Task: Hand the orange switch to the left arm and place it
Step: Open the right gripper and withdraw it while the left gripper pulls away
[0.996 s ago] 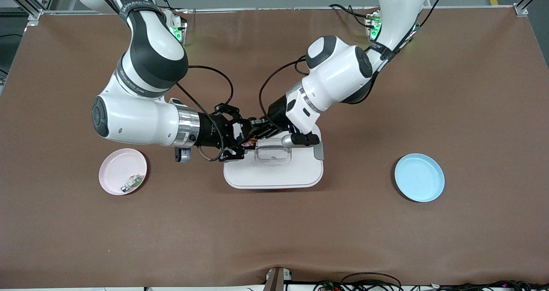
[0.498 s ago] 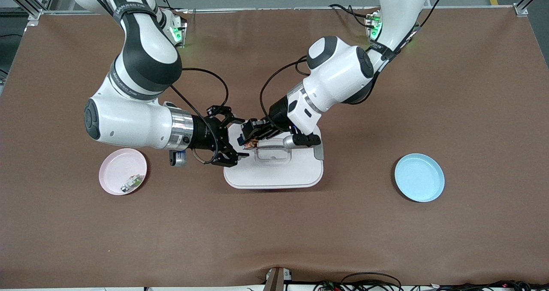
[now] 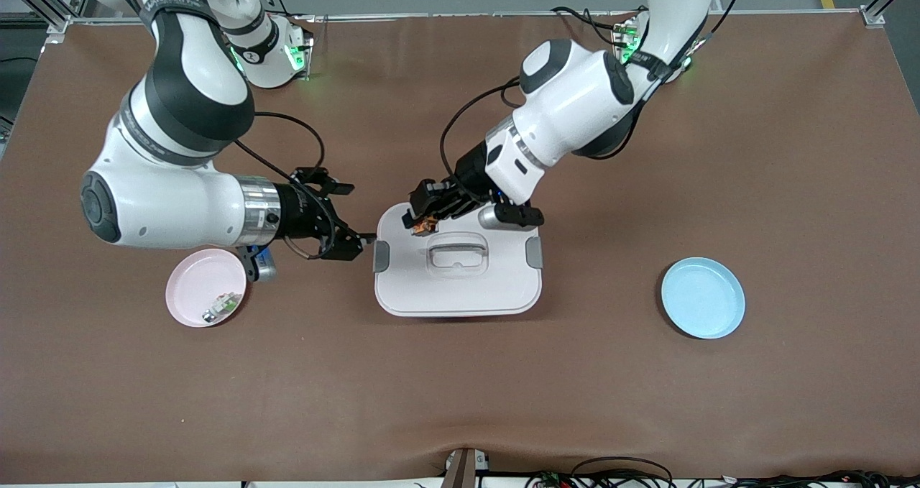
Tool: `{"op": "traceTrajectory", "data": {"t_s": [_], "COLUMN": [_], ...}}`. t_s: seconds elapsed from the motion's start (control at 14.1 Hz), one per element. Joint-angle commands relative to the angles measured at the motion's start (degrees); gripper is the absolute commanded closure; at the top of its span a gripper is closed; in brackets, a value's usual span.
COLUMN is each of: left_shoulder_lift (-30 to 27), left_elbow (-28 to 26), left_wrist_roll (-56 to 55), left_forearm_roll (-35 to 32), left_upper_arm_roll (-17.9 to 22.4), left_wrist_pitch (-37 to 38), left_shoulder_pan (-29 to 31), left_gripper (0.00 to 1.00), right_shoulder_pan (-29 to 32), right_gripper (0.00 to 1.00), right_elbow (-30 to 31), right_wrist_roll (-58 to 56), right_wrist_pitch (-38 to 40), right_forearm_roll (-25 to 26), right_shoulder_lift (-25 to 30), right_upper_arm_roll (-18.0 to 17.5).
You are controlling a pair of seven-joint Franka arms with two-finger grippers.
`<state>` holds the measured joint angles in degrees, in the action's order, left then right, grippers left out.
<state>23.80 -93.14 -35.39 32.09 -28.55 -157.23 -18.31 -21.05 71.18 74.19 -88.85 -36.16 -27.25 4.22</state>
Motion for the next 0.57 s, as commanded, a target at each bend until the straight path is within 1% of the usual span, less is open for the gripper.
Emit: {"op": "traceTrajectory", "data": {"t_s": [0.0, 0.14, 0.21, 0.36, 0.5], "left_shoulder_lift": [-8.3, -11.8, -13.8, -16.9, -20.4], "left_elbow": [-8.1, -10.0, -10.1, -9.8, -9.8], "left_wrist_roll": [1.2, 3.0, 3.9, 5.6, 5.6], "left_forearm_roll": [-0.1, -0.2, -0.2, -1.6, -3.5], "left_upper_arm_roll": [0.3, 0.3, 0.5, 0.5, 0.5], "left_wrist_pitch": [2.8, 8.0, 12.7, 22.9, 30.7], "left_shoulder_pan": [1.8, 3.8, 5.3, 9.1, 12.2], "left_gripper": [0.94, 0.94, 0.94, 0.94, 0.95], "right_shoulder_pan": [2.7, 4.8, 5.7, 6.4, 7.9], "right_gripper": [0.00, 0.00, 0.00, 0.00, 0.00], "right_elbow": [0.9, 0.9, 0.9, 0.7, 0.7], "right_wrist_roll": [-7.9, -14.5, -19.1, -27.8, -34.4], "right_wrist_pitch": [3.1, 4.6, 5.6, 7.6, 8.7], "right_forearm_roll": [2.8, 3.9, 5.5, 10.6, 15.2], "right_shoulder_lift": [2.3, 3.3, 3.8, 4.7, 5.4], "right_upper_arm_roll": [-0.6, -0.6, -0.7, -0.6, -0.6]}}
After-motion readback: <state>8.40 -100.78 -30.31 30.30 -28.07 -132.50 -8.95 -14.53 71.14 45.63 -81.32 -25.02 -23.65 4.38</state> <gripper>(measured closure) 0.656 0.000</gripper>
